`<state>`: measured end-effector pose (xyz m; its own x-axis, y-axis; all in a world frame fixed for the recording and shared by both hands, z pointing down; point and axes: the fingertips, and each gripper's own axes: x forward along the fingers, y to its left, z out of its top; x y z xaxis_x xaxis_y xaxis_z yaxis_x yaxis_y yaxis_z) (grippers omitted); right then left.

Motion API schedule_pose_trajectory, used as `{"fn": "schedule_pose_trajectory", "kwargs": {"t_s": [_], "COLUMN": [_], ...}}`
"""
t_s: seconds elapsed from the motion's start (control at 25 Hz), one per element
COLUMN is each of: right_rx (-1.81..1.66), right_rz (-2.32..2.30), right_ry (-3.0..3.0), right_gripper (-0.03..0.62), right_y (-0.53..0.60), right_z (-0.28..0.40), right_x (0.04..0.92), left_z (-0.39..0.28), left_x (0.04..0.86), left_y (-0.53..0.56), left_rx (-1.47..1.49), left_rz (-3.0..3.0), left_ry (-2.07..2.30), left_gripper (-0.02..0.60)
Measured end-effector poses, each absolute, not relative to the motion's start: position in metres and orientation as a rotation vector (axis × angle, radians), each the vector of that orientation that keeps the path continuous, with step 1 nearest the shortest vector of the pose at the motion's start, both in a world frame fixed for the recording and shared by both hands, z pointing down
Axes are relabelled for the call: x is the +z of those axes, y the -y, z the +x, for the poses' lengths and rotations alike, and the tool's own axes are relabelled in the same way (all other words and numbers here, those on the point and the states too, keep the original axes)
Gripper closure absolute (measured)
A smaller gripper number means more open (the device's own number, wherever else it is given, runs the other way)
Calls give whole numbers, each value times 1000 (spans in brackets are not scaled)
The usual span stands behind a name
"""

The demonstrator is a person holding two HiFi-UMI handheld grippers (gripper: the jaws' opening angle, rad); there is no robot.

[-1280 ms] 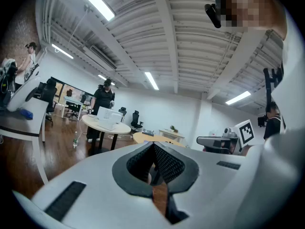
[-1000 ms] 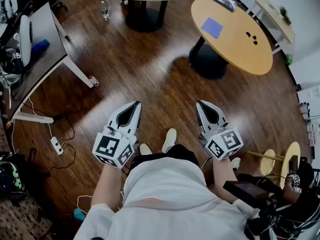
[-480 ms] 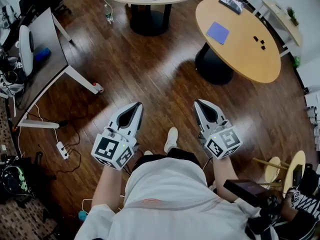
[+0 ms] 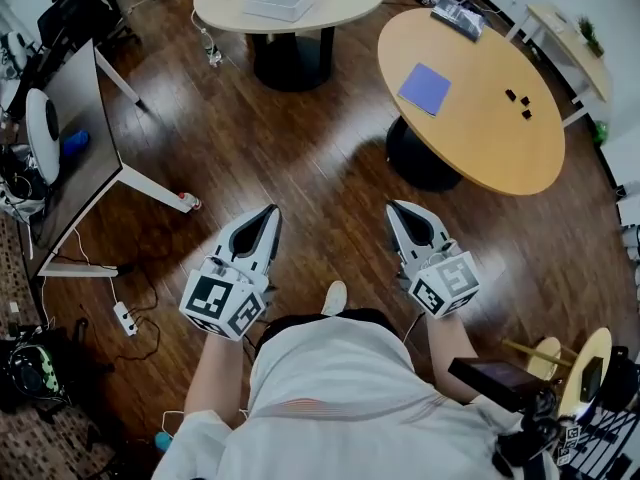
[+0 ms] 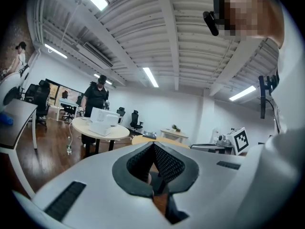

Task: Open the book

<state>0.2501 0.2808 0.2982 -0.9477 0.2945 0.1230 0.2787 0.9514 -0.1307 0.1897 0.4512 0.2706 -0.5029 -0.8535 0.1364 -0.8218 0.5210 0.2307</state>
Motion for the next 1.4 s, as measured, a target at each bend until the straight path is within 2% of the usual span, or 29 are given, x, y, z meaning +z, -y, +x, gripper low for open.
{"fn": "schedule_pose_trajectory", "kwargs": {"t_s": [0.44,0.72,1.0,1.4], "right_rx": [163,174,174,197], "right_rz": [-426,-462,-363,-112], "right_ry": [2975,2969,2966,2963], "right_gripper": [591,591,591,591], "right_y": [-205,-211,-197,-171], "right_z": [224,178,114,-6], "right_x": [298,306,314,312], "left_z": [150,112,32,-118], "left_x": [266,277,284,281], "left_y": [-374,-383,-365,-325], "left_rx": [-200,-212,-230,-145], "left_rz": [1400,1360,1434,1643], "left_ry": [2568,2560,2508,2363], "left_gripper": [572,572,572,572]}}
